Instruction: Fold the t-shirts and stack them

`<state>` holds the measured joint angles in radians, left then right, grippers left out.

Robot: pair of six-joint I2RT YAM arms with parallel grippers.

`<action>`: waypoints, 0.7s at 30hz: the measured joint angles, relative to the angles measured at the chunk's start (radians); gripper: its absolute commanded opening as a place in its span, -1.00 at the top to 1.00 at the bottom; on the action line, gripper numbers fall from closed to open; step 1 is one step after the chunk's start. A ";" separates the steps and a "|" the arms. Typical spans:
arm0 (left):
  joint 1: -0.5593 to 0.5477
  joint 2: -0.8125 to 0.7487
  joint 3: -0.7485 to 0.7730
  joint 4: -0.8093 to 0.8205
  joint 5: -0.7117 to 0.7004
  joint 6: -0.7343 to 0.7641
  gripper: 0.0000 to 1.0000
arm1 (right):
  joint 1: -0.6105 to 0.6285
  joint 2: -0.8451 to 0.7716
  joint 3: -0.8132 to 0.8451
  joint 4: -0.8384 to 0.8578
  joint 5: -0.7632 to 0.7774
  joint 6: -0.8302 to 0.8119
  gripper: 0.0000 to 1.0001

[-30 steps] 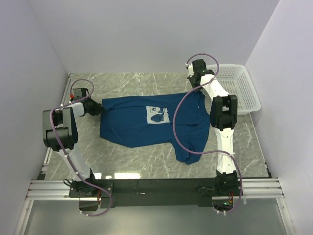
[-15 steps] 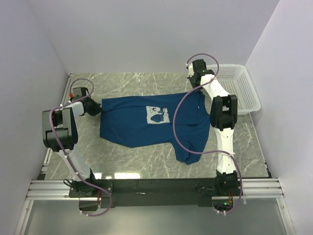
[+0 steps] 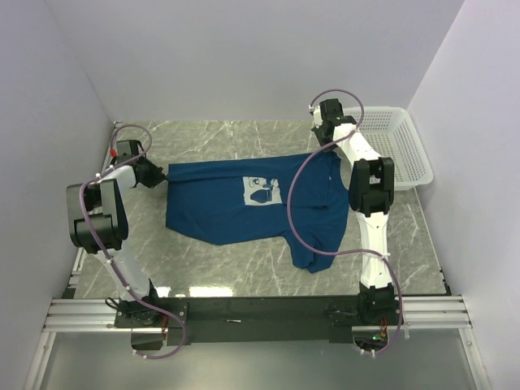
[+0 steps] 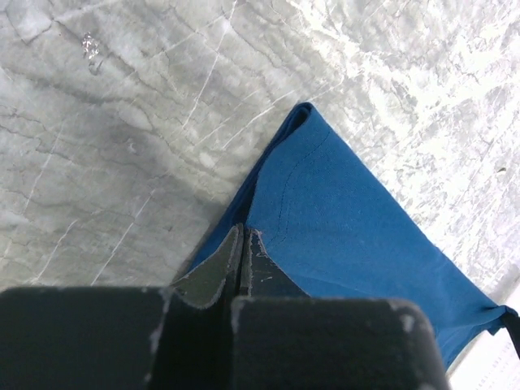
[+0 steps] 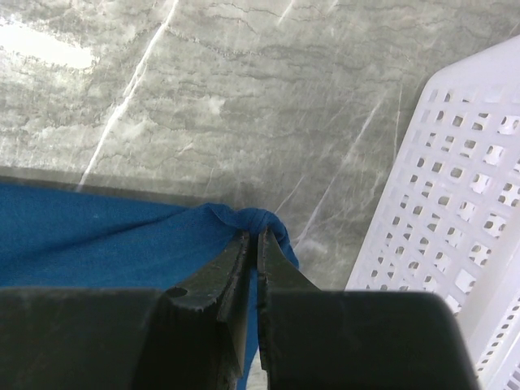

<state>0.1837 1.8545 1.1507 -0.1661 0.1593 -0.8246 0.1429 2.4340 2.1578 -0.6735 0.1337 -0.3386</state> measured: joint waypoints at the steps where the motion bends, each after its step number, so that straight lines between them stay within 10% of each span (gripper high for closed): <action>1: 0.001 0.000 0.002 -0.001 0.000 0.000 0.99 | 0.000 0.002 0.002 0.000 0.000 0.000 0.88; 12: 0.011 0.005 0.035 -0.028 0.001 0.019 0.99 | -0.002 0.011 0.014 -0.002 0.005 -0.001 0.86; 21: 0.019 0.002 0.007 -0.022 0.005 0.038 0.11 | -0.003 0.011 0.036 -0.001 0.015 -0.014 0.23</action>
<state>0.2031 1.8561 1.1580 -0.1883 0.1638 -0.7868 0.1398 2.4451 2.1941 -0.6746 0.1486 -0.3523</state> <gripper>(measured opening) 0.391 0.279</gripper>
